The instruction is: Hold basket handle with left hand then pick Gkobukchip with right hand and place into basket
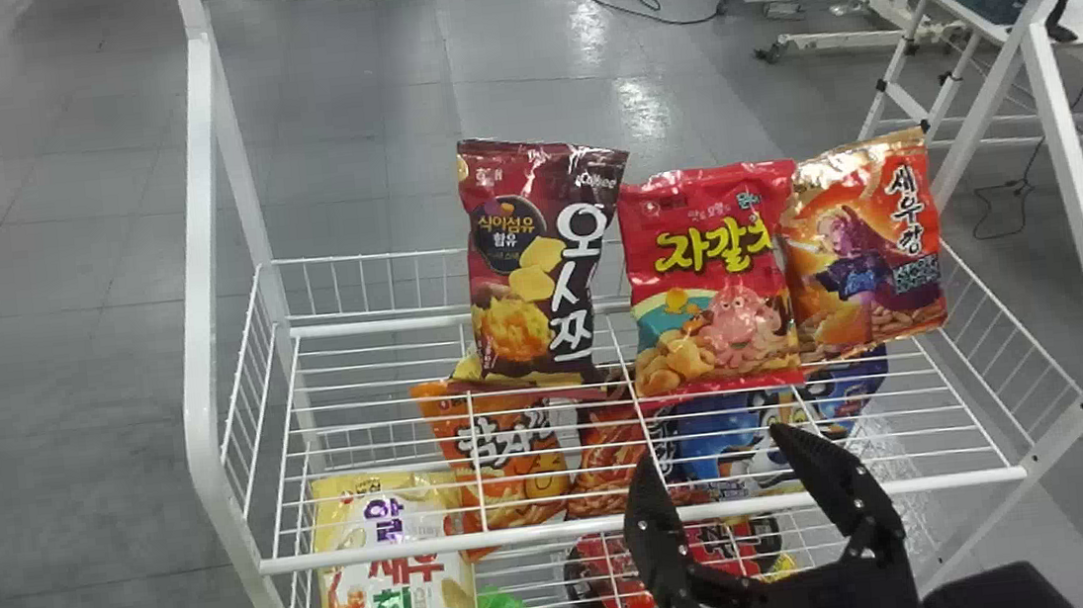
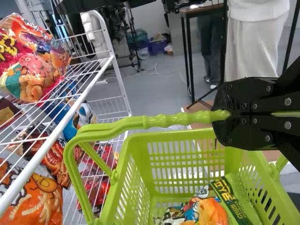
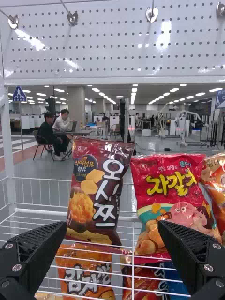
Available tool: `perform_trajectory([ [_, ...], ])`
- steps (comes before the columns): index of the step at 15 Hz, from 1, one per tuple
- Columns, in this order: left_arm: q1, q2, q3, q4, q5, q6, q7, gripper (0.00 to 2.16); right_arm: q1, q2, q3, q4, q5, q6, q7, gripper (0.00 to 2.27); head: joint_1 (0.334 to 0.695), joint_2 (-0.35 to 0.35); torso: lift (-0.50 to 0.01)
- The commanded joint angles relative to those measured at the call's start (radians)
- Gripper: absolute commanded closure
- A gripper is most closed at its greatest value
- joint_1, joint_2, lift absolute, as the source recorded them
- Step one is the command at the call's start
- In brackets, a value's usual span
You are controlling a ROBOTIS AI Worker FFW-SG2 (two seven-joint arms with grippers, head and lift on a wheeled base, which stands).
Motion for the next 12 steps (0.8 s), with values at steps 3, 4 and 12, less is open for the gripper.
perform_trajectory([
  [3, 0.000, -0.003, 0.001, -0.003, -0.001, 0.001, 0.002, 1.71, -0.004, 0.001, -0.004, 0.001, -0.001, 0.018, 0.000, 0.09, 0.695, -0.190, -0.032],
  [4, 0.000, -0.002, 0.001, -0.003, -0.001, 0.001, 0.003, 1.71, -0.007, 0.001, -0.002, 0.004, -0.001, 0.021, 0.000, 0.09, 0.695, -0.190, -0.032],
  [12, -0.012, -0.005, -0.006, 0.008, -0.005, 0.001, 0.011, 1.71, -0.023, -0.001, 0.002, 0.013, 0.000, 0.034, -0.002, 0.10, 0.695, -0.188, -0.032],
])
